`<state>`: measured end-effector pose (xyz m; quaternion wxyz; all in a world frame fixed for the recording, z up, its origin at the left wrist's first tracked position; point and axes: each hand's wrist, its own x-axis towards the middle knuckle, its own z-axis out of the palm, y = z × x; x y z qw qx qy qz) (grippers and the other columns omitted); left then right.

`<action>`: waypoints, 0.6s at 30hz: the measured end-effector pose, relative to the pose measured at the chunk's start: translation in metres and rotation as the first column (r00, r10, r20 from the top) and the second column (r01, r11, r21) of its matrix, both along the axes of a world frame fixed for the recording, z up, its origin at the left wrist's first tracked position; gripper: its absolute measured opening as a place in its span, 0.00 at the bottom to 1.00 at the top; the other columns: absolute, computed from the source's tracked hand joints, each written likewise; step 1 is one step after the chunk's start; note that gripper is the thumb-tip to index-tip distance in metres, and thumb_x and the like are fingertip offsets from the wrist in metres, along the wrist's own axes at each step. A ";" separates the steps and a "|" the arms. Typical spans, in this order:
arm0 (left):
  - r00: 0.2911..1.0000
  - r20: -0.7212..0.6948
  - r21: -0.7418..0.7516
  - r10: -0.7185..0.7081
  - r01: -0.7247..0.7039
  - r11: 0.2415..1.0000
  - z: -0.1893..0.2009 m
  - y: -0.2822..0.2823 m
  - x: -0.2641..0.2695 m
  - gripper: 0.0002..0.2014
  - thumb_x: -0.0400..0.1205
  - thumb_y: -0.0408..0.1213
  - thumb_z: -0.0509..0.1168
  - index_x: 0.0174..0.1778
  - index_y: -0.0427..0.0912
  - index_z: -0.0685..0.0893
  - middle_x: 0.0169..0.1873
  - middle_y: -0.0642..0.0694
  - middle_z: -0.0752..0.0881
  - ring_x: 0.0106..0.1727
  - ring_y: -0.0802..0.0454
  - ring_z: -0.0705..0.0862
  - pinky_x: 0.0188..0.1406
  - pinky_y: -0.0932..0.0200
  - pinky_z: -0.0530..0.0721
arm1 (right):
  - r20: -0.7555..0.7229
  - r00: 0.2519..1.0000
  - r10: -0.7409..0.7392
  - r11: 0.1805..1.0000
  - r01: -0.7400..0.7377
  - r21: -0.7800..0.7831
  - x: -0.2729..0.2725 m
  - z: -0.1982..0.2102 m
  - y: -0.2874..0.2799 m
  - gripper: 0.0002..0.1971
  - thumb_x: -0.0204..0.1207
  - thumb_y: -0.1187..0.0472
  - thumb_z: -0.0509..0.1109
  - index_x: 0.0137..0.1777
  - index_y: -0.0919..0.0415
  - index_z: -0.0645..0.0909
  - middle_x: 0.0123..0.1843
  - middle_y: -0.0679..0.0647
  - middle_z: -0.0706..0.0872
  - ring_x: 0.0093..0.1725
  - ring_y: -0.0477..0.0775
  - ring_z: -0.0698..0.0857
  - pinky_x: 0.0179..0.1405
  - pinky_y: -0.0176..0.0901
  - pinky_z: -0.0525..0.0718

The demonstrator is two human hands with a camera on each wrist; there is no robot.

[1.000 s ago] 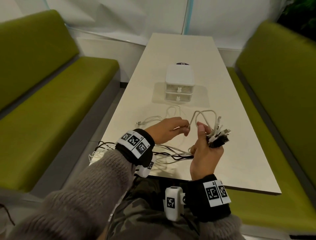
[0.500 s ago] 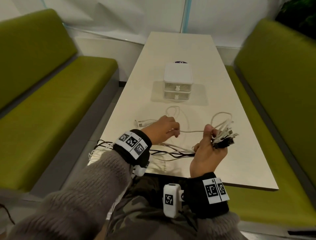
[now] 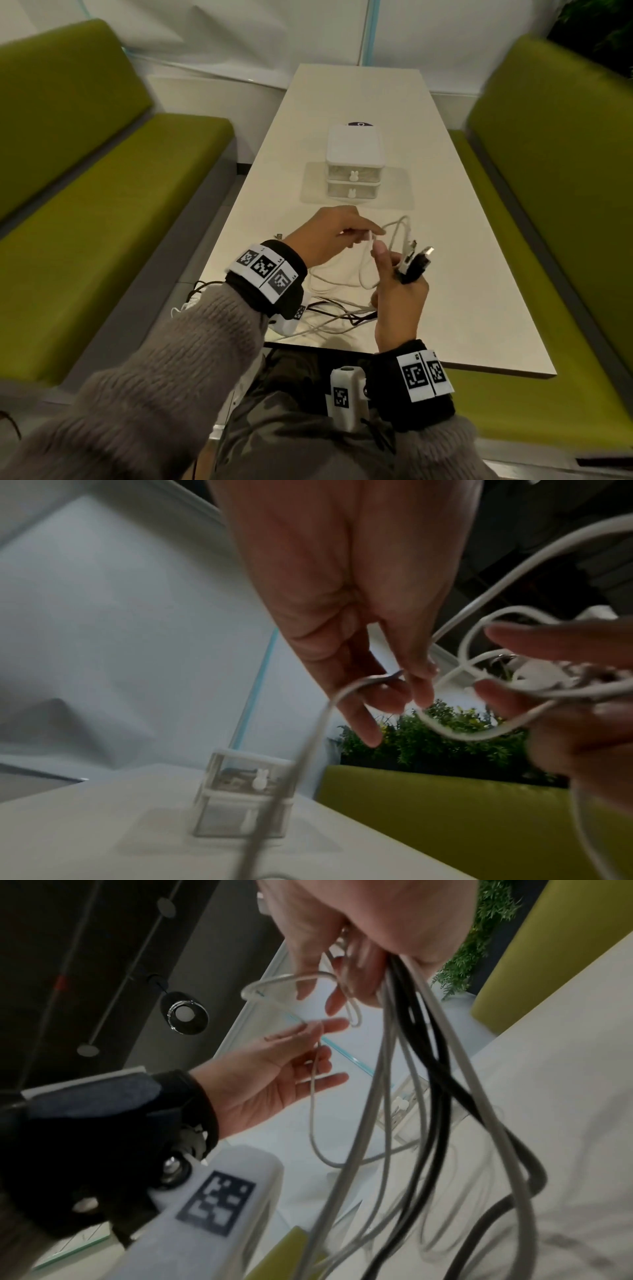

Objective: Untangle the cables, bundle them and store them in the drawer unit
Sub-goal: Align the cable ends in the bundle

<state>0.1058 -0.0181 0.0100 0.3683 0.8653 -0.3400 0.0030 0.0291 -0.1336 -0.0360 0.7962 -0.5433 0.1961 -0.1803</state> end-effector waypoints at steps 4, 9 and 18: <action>0.993 0.113 0.079 -0.036 0.027 0.997 -0.002 -0.009 -0.006 0.12 0.80 0.28 0.64 0.57 0.36 0.87 0.43 0.35 0.81 0.42 0.46 0.79 0.43 0.57 0.76 | -0.043 0.991 0.123 0.991 -0.125 -0.040 -0.003 0.004 -0.001 0.13 0.73 0.51 0.75 0.35 0.59 0.81 0.18 0.42 0.71 0.18 0.45 0.64 0.20 0.37 0.65; 0.997 0.069 0.069 -0.018 0.013 0.998 0.008 0.004 -0.011 0.14 0.81 0.34 0.65 0.63 0.44 0.84 0.42 0.46 0.80 0.40 0.57 0.76 0.42 0.77 0.71 | 0.017 0.997 0.075 0.997 -0.075 -0.026 -0.005 0.007 -0.005 0.10 0.80 0.64 0.68 0.37 0.63 0.79 0.16 0.43 0.69 0.16 0.44 0.63 0.16 0.35 0.63; 0.972 -0.120 -0.033 0.203 -0.209 0.977 0.012 0.097 -0.023 0.04 0.80 0.42 0.67 0.43 0.51 0.87 0.40 0.56 0.89 0.44 0.62 0.85 0.45 0.69 0.78 | 0.060 0.998 0.030 0.999 -0.033 0.038 -0.007 0.004 -0.002 0.10 0.80 0.62 0.68 0.36 0.60 0.80 0.21 0.49 0.71 0.20 0.47 0.63 0.17 0.35 0.62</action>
